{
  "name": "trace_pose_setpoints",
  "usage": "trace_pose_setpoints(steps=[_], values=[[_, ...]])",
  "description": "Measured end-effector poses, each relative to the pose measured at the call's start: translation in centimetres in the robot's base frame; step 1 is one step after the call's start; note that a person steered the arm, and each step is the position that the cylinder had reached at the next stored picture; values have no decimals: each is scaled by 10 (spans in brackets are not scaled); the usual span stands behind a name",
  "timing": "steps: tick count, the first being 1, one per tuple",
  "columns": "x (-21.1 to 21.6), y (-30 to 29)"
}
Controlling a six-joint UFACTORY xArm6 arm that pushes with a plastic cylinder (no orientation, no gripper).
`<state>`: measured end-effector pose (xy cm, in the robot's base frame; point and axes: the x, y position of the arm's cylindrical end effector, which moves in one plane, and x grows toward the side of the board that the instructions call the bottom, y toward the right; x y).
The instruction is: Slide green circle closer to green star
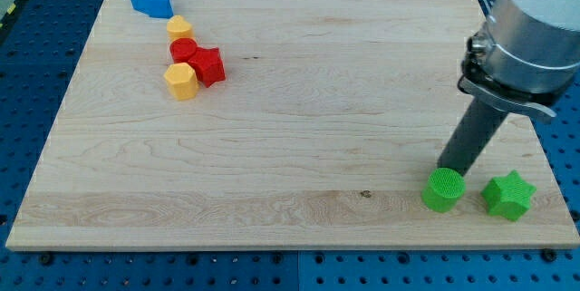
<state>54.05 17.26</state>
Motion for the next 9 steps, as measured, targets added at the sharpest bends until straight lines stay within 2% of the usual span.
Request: trace_pose_setpoints(steps=[4,7,9], values=[[-6,-45],[48,-47],[46,-40]])
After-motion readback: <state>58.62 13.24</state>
